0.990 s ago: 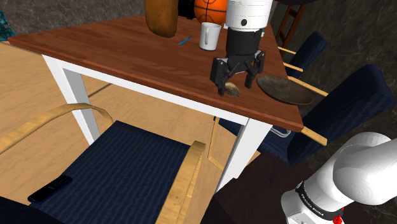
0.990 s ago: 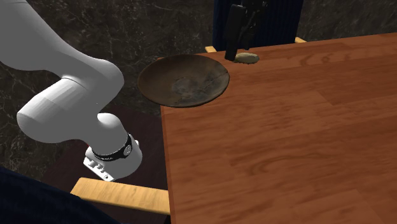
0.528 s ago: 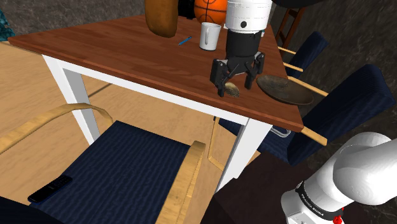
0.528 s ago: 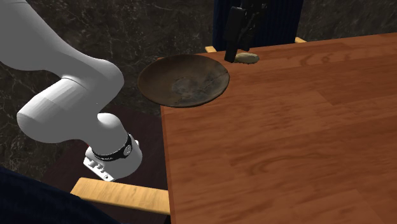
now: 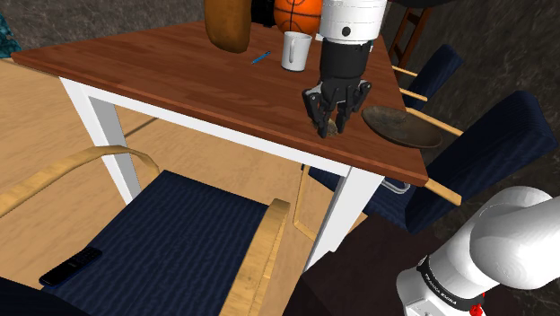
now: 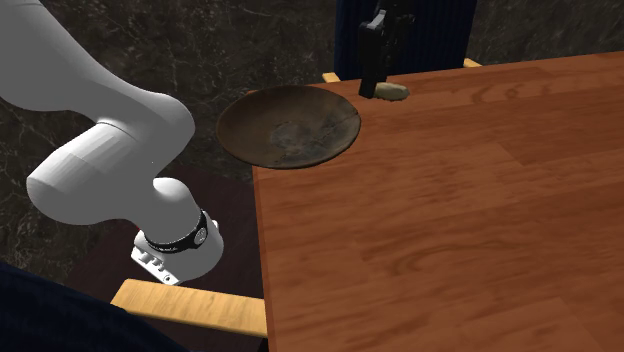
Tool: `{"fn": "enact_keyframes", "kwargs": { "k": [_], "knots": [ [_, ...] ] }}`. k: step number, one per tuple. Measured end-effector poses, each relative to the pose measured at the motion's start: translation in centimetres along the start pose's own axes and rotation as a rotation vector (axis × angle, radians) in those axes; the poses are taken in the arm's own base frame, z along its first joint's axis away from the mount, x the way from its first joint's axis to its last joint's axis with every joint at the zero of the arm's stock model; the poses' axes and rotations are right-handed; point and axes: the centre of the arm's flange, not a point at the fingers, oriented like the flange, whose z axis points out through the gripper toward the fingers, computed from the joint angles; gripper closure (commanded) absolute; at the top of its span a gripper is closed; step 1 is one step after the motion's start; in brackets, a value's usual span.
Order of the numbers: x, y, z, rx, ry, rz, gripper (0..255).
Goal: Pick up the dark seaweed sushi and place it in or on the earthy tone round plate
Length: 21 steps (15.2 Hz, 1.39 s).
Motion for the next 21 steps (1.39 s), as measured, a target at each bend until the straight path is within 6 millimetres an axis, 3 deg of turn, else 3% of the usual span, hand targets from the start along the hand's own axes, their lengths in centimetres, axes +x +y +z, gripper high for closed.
{"fn": "enact_keyframes", "kwargs": {
  "k": [6, 21],
  "knots": [
    [0.1, 0.1, -1.1, -0.007, -0.009, 0.004, 255],
    [-0.2, 1.0, -8.9, -0.008, -0.009, 0.004, 255]
  ]
}}
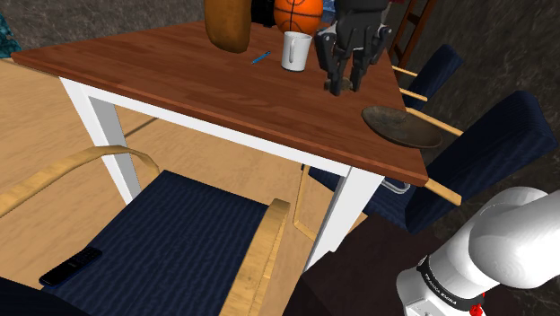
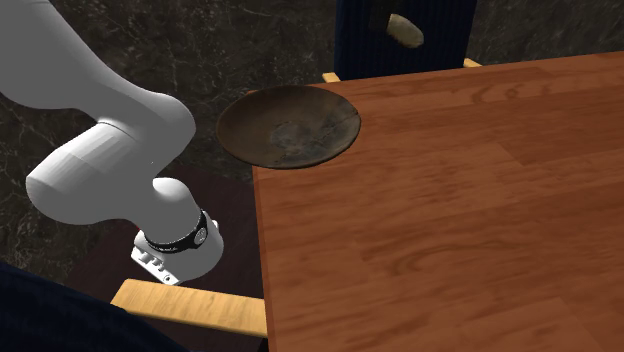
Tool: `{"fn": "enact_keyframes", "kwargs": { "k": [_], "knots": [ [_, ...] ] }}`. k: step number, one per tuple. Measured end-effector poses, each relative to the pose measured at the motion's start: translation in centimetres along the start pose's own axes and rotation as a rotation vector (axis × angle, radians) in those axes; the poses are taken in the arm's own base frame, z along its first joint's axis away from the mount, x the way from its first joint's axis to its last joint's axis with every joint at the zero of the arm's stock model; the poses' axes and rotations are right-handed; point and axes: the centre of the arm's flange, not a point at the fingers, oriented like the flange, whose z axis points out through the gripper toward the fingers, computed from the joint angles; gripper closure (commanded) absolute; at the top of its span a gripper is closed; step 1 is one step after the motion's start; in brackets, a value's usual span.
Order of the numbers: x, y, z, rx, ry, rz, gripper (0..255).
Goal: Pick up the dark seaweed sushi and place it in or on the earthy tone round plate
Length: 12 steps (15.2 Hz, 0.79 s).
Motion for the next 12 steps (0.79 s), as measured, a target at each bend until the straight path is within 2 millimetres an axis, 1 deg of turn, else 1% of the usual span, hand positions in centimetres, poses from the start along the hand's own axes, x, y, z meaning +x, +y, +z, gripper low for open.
{"fn": "enact_keyframes", "kwargs": {
  "k": [1, 3, 8, 10, 12],
  "knots": [
    [0.0, 0.1, -0.3, 0.0, 0.0, 0.0, 255],
    [-0.6, 1.4, -0.5, -0.001, 0.0, 0.0, 255],
    [-2.7, 7.7, 0.3, -0.001, 0.0, 0.001, 255],
    [-3.5, 9.7, 0.6, -0.001, 0.0, 0.001, 255],
    [-4.3, 12.7, 0.6, 0.0, 0.0, 0.002, 255]
  ]
}}
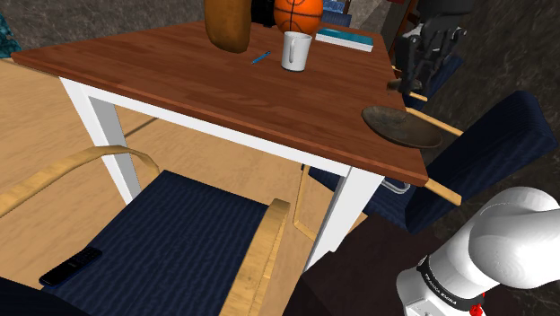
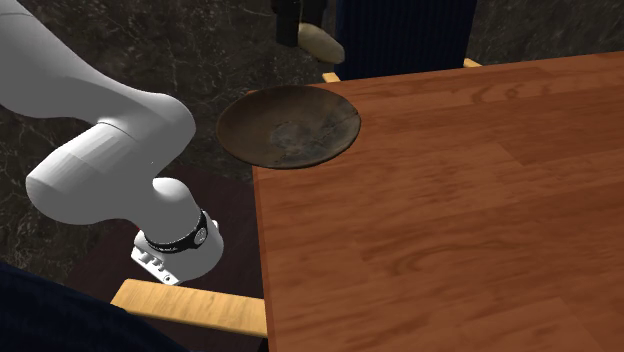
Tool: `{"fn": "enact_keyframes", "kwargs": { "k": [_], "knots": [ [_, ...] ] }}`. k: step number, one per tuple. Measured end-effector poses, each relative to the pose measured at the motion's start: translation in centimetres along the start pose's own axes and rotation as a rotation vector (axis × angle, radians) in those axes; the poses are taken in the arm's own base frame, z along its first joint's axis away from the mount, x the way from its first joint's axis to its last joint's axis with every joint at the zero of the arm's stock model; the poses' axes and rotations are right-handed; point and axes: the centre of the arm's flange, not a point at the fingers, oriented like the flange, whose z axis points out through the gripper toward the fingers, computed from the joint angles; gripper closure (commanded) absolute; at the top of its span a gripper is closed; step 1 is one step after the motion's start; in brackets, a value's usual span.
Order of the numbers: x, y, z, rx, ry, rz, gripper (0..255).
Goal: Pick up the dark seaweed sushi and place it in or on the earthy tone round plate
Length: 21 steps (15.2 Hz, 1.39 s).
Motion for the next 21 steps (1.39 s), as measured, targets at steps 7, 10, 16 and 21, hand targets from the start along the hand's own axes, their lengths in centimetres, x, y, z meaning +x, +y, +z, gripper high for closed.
{"fn": "enact_keyframes", "kwargs": {
  "k": [7, 10, 16, 21],
  "knots": [
    [-0.9, 2.9, 3.1, 0.0, -0.001, -0.002, 255],
    [-0.8, 2.7, 4.7, 0.0, -0.001, -0.002, 255],
    [-0.7, 2.3, 7.8, 0.0, -0.001, -0.002, 255],
    [-0.6, 2.2, 8.1, 0.0, -0.001, -0.002, 255]
  ]
}}
